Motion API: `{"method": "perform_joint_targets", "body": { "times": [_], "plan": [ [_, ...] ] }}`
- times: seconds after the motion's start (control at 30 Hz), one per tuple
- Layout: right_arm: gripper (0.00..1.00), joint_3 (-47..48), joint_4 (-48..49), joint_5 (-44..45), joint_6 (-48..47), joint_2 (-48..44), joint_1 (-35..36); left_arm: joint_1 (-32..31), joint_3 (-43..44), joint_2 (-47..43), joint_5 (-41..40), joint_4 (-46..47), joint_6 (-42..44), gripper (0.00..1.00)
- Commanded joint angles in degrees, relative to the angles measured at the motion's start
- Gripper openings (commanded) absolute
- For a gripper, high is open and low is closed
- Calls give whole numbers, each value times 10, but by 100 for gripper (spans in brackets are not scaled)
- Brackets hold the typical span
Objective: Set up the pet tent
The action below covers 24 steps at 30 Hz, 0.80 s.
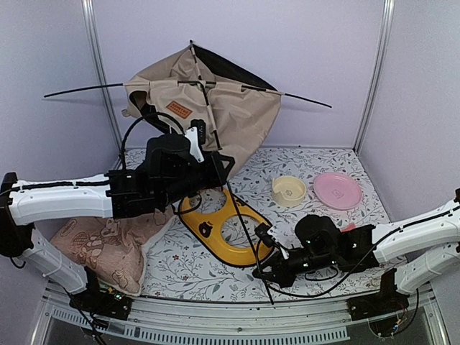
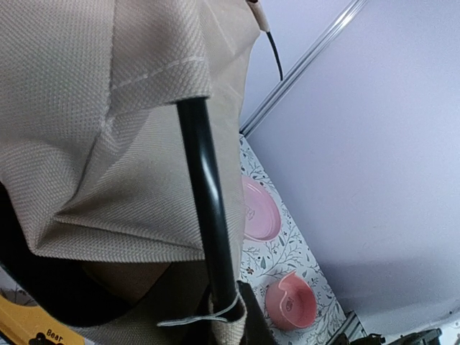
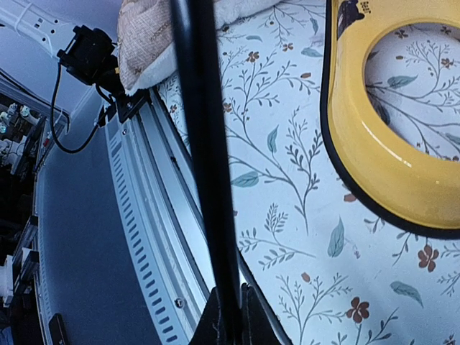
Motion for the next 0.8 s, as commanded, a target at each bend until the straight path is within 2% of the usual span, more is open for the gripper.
{"method": "perform_joint_targets", "body": {
  "times": [0.0,0.33,0.77],
  "plan": [
    [0,-11,35,32,42,-52,9,-39,-41,-16,-10,6,-5,0],
    [0,-37,72,1,111,-49,24,-54,-65,6,-14,6,-32,1],
    [0,-35,114,34,147,-23,24,-42,-91,10,-24,0,-20,9]
  ]
}}
